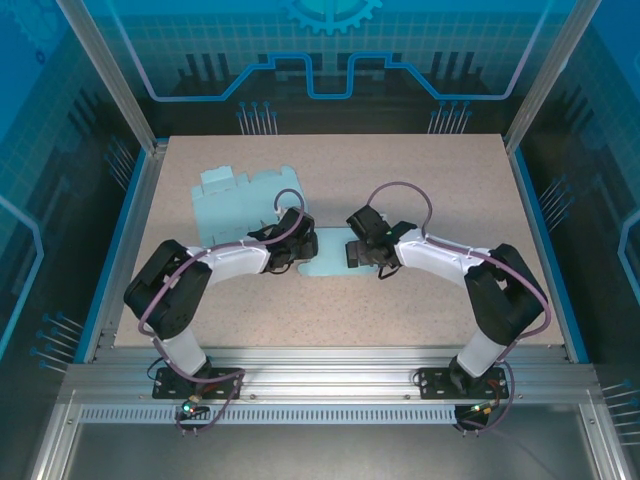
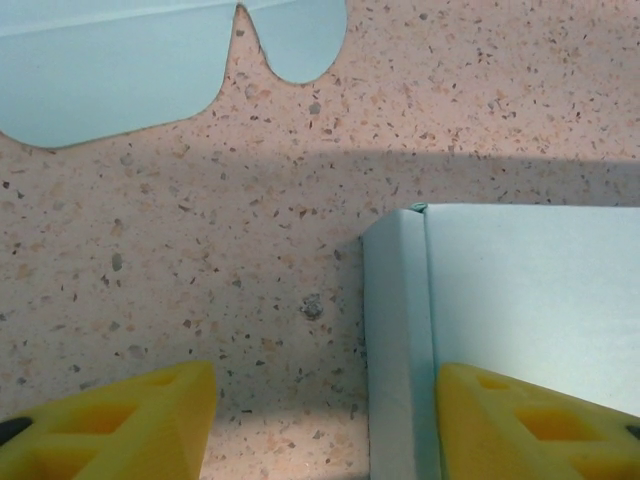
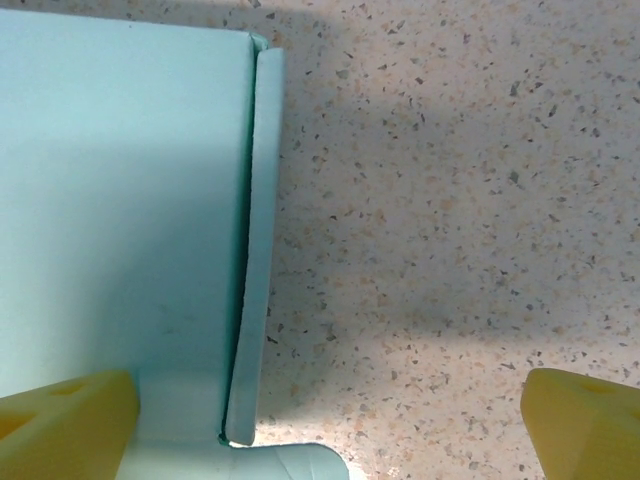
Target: Fold the paper box
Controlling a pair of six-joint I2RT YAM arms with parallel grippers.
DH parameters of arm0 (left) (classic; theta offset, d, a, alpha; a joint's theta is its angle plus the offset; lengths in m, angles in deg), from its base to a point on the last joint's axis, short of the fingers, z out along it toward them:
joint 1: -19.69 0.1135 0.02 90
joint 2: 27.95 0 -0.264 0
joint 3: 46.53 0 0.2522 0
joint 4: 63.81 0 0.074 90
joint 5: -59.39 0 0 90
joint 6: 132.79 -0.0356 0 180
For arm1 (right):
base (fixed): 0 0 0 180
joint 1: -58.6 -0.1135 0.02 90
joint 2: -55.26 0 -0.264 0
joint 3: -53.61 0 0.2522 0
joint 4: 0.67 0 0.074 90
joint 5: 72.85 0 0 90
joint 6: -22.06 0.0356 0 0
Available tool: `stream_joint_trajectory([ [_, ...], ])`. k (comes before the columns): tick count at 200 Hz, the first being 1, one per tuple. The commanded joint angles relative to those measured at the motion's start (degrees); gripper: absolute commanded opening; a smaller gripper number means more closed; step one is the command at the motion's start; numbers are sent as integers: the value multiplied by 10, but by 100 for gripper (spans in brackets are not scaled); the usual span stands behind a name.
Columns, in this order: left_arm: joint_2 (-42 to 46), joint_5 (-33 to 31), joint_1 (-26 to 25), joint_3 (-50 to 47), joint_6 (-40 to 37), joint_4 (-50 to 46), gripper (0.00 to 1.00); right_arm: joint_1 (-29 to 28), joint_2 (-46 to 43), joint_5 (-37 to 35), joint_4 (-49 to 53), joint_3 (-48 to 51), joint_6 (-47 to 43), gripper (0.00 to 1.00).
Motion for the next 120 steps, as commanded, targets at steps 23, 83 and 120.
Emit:
stream_joint_trajectory([
  [23, 2, 37, 3, -23, 11, -5, 56, 11, -26, 33, -33, 23, 2, 100],
  [83, -12, 40, 2, -12, 15, -6, 54, 40, -32, 72, -78, 56, -8, 100],
  [120, -40, 49, 3, -2, 17, -10, 46, 50, 5, 87, -87, 66, -1, 100],
])
